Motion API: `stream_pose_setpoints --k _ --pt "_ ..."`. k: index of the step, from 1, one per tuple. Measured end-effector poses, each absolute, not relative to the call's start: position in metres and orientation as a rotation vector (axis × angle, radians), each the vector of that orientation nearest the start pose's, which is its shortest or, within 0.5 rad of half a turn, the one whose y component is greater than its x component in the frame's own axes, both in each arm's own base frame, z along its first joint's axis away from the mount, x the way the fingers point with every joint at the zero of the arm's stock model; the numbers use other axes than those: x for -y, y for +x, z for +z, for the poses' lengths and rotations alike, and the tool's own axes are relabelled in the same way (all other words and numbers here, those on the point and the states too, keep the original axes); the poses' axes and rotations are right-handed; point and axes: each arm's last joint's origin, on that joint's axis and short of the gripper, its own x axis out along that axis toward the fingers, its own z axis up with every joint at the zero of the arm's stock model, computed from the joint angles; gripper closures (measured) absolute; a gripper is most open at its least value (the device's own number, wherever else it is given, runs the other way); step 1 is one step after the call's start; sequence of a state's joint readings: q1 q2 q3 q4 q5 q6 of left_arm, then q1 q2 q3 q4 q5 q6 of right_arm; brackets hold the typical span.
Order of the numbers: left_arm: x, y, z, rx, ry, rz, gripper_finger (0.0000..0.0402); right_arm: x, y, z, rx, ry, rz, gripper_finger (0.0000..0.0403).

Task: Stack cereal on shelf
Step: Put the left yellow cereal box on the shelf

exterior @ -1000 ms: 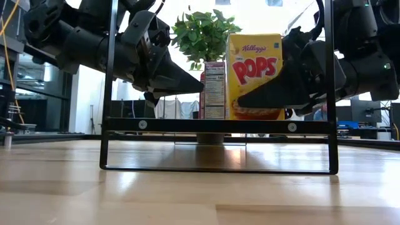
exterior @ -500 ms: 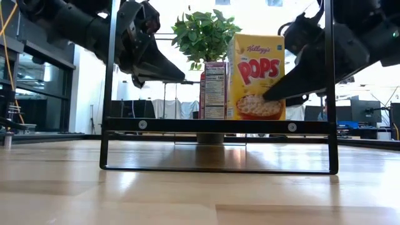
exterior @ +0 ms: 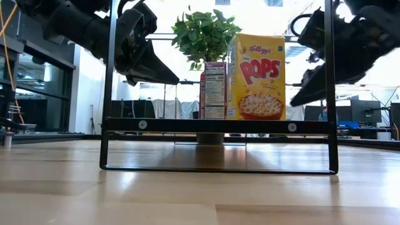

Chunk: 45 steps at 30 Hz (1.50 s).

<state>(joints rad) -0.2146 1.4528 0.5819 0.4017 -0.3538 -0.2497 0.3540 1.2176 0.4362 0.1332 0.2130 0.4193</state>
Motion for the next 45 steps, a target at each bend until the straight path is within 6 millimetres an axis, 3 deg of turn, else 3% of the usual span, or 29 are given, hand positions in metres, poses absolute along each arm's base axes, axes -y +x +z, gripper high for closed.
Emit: stream_pose_setpoints --k 6,7,13,18,24,32,45 --pt "0.049 0.273 0.174 -0.432 -0.104 0.193 0.0401 -0.086 0.206 0.166 -0.609 0.191 0.08 0.037" --pt "0.049 0.273 0.174 -0.432 -0.101 0.192 0.0401 -0.088 0.207 0.168 -0.589 0.177 0.09 0.0385" --pt "0.049 0.273 0.175 -0.424 -0.097 0.189 0.0401 -0.094 0.216 0.171 -0.484 0.129 0.148 0.0398" --pt "0.049 0.274 0.175 -0.423 -0.08 0.185 0.0401 -0.095 0.223 0.157 -0.517 0.121 0.15 0.04" --pt "0.049 0.274 0.175 -0.419 -0.072 0.188 0.0401 -0.083 0.231 0.145 -0.545 0.093 0.027 0.0402" --pt "0.049 0.274 0.175 -0.42 -0.071 0.19 0.0401 -0.063 0.239 0.143 -0.538 0.08 -0.061 0.0402" --pt "0.049 0.274 0.175 -0.422 -0.071 0.19 0.0401 -0.053 0.243 0.144 -0.523 0.133 -0.056 0.0403"
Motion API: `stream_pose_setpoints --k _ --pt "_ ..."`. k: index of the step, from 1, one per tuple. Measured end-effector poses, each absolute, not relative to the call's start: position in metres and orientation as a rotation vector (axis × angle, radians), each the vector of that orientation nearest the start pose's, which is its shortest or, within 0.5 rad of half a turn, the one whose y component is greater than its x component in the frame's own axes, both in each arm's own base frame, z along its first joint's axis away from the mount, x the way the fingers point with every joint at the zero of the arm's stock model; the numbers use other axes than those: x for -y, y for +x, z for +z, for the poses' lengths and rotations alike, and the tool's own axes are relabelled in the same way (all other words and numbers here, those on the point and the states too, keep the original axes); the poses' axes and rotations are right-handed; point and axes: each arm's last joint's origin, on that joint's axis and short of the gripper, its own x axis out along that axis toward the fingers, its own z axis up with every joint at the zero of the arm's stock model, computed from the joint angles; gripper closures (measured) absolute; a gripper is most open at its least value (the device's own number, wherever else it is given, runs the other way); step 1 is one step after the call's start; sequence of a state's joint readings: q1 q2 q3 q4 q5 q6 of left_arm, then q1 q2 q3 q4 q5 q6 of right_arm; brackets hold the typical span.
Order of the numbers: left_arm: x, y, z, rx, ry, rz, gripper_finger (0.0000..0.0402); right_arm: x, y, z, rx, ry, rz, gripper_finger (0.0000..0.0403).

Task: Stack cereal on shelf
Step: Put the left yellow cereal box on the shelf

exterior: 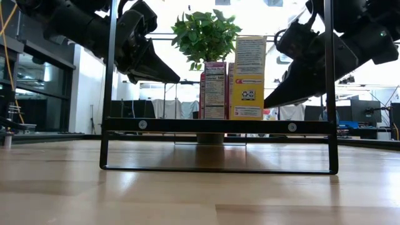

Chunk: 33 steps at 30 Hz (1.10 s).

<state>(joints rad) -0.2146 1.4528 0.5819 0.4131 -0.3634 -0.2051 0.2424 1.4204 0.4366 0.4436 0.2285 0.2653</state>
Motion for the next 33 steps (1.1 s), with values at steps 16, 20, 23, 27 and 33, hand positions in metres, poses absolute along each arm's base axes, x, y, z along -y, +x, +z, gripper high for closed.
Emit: stream_pose_setpoints --k 16,20,23,27,33 --pt "0.049 0.273 0.175 -0.429 -0.053 0.187 0.0401 -0.056 0.245 0.145 -0.501 0.23 -0.008 0.0403" --pt "0.049 0.273 0.174 -0.432 -0.044 0.186 0.0401 -0.06 0.252 0.136 -0.489 0.249 0.013 0.0403" --pt "0.049 0.272 0.173 -0.451 -0.038 0.187 0.0401 -0.061 0.256 0.129 -0.471 0.265 0.01 0.0403" --pt "0.048 0.269 0.175 -0.472 -0.027 0.202 0.0401 -0.062 0.262 0.125 -0.443 0.268 0.016 0.0403" --pt "0.045 0.26 0.184 -0.479 -0.012 0.243 0.0401 -0.066 0.28 0.121 -0.463 0.22 0.024 0.0403"
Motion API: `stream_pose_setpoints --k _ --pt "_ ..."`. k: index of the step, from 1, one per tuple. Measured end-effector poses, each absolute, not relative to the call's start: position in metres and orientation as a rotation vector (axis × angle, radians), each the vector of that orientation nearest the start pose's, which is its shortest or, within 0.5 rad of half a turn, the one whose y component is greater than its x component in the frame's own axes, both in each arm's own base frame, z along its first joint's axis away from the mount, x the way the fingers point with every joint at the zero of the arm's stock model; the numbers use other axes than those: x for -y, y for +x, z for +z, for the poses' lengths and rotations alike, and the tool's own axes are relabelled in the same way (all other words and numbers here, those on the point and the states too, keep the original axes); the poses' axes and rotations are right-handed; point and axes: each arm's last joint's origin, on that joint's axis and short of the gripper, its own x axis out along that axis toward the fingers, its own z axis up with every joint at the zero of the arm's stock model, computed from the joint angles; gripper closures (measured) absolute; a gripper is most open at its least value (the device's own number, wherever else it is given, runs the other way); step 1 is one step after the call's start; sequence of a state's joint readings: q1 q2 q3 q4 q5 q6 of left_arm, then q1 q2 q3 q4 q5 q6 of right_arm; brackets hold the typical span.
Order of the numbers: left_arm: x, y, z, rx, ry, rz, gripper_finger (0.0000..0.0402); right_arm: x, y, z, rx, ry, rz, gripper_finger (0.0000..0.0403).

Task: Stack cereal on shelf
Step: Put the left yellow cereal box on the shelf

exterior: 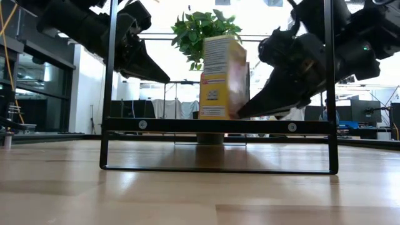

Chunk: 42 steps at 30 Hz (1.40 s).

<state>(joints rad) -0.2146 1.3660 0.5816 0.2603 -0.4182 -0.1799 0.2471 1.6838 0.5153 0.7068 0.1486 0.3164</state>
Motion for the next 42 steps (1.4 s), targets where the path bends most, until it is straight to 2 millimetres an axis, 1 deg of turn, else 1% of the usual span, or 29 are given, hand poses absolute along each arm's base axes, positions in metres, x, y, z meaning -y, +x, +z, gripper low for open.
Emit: stream_pose_setpoints --k 4,8,14,19,23,29,36,42 --pt "0.043 0.256 0.187 -0.484 -0.007 0.28 0.0401 -0.066 0.294 0.12 -0.497 0.167 0.024 0.0403" --pt "0.043 0.256 0.186 -0.494 -0.011 0.283 0.0401 -0.068 0.301 0.122 -0.565 0.125 0.016 0.0403" --pt "0.043 0.255 0.185 -0.505 -0.014 0.285 0.0401 -0.067 0.3 0.125 -0.607 0.108 0.007 0.0403" --pt "0.043 0.255 0.185 -0.505 -0.021 0.272 0.0401 -0.065 0.293 0.132 -0.632 0.083 -0.028 0.0403" --pt "0.044 0.255 0.185 -0.505 -0.025 0.262 0.0401 -0.064 0.292 0.141 -0.602 0.087 -0.031 0.0403" --pt "0.044 0.256 0.186 -0.501 -0.028 0.261 0.0401 -0.063 0.29 0.149 -0.574 0.062 -0.064 0.0403" --pt "0.044 0.256 0.186 -0.498 -0.051 0.265 0.0401 -0.06 0.291 0.15 -0.55 0.029 -0.155 0.0403" --pt "0.044 0.256 0.186 -0.49 -0.055 0.266 0.0401 -0.059 0.291 0.152 -0.523 0.026 -0.199 0.0403"
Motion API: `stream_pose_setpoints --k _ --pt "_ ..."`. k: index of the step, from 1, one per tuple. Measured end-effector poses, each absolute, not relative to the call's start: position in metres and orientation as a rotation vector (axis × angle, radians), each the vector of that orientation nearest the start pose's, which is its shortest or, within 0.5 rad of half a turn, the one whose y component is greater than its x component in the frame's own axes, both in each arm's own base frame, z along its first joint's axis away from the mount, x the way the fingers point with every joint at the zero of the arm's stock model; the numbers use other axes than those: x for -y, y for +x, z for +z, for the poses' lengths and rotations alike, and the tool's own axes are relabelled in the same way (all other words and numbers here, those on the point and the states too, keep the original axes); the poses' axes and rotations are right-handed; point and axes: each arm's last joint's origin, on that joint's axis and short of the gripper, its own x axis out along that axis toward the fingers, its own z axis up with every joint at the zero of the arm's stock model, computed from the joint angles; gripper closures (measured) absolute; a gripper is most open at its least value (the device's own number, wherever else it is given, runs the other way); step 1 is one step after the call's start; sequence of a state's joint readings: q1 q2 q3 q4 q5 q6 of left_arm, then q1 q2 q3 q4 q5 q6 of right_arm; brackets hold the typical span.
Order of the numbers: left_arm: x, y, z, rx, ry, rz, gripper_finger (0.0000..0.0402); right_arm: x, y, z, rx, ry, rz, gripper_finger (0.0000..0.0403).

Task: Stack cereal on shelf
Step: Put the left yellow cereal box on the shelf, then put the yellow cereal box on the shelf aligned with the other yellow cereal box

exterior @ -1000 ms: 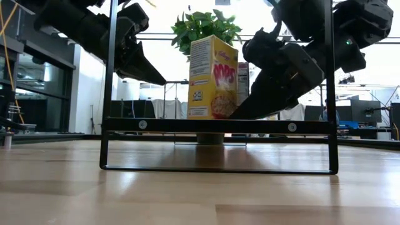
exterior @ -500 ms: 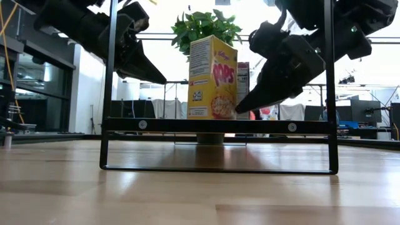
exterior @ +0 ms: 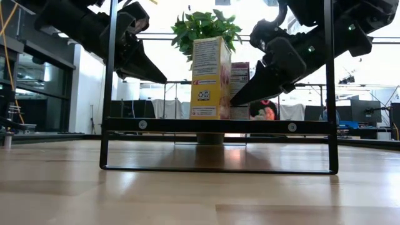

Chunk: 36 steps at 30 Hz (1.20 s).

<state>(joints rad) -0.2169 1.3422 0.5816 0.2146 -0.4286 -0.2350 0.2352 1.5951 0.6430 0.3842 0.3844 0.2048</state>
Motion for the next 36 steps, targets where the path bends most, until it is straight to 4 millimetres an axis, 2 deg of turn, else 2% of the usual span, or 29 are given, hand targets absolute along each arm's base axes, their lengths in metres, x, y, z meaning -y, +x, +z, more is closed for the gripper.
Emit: stream_pose_setpoints --k 8,15,25,31,36 --pt "0.044 0.256 0.186 -0.488 -0.063 0.267 0.0401 -0.059 0.291 0.154 -0.523 0.022 -0.196 0.0403" --pt "0.044 0.257 0.189 -0.472 -0.029 0.249 0.0401 -0.057 0.285 0.164 -0.535 -0.065 -0.182 0.0403" --pt "0.045 0.247 0.209 -0.429 0.025 0.126 0.04 -0.055 0.274 0.184 -0.517 -0.06 -0.173 0.0403" --pt "0.044 0.24 0.214 -0.442 0.032 0.12 0.0399 -0.055 0.272 0.191 -0.483 0.04 -0.194 0.0403" --pt "0.043 0.239 0.213 -0.459 0.04 0.133 0.0399 -0.051 0.274 0.199 -0.426 0.029 -0.239 0.0402"
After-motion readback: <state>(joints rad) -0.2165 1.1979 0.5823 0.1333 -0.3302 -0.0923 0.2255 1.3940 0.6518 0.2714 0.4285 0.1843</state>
